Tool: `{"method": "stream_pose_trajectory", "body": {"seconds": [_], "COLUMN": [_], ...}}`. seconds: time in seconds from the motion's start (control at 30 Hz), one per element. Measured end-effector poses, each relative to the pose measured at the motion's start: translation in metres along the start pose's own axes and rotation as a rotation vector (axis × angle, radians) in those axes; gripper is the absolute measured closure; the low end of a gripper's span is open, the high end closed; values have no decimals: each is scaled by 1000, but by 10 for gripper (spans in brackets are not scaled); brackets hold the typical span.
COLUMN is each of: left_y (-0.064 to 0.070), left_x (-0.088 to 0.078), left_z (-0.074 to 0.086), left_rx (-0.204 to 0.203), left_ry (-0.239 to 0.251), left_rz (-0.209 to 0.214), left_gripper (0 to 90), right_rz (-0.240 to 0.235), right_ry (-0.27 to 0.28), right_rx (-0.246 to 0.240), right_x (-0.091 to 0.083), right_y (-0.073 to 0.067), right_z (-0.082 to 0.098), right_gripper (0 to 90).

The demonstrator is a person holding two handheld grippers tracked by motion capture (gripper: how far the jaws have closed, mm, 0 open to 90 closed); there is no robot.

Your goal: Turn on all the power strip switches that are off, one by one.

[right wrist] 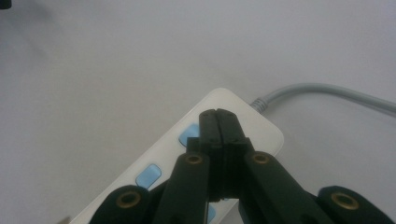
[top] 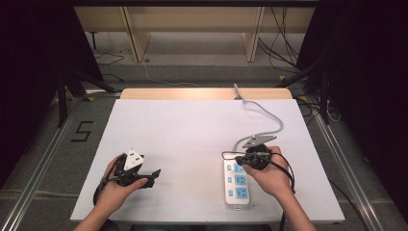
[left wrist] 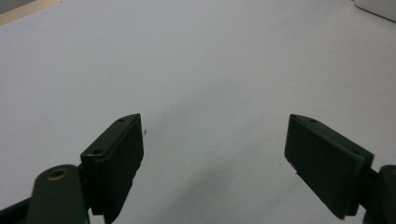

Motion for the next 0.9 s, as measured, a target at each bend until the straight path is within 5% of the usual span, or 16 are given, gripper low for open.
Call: {"method": "stream_pose_trajectory", "body": {"seconds": [0.9], "left_y": [0], "left_x": [0], "left_z": [0], "left_rx": [-3], "left_ry": [3], "left_rz": [3], "left_gripper": [197], "right_rz": [-2], "right_ry": [-68], "right_rx": [-3], "right_x": [9], "right_y": [-8], "right_z": [-13], "right_gripper": [900]}}
Point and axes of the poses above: each handheld gripper's, and its own axes: x roughly forward along the jaws, z roughly out of its underside, y roughly to its right, the point moved 3 cm from there along x, roughly forward along the jaws, and after that the axes turned 8 degrees about x, right-handed, at the moved point
